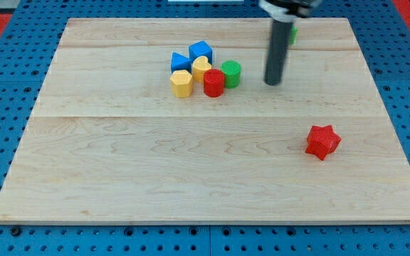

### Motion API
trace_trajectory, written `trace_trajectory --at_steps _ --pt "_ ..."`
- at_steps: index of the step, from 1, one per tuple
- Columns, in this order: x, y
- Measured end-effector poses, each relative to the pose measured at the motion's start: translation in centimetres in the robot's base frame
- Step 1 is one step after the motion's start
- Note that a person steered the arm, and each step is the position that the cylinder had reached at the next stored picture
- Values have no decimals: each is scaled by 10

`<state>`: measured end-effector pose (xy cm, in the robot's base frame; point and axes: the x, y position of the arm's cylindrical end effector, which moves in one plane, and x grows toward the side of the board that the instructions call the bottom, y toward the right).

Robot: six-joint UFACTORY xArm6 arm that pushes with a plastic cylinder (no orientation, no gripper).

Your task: Move the red star right below the green circle

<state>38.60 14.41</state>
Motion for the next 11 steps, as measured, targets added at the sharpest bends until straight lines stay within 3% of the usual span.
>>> trace_trajectory --at_steps 2,3,5,6,8,11 --pt "123 91" --pt "142 70" --pt "103 20" --pt "120 13" --pt "62 -34" --pt "61 -87"
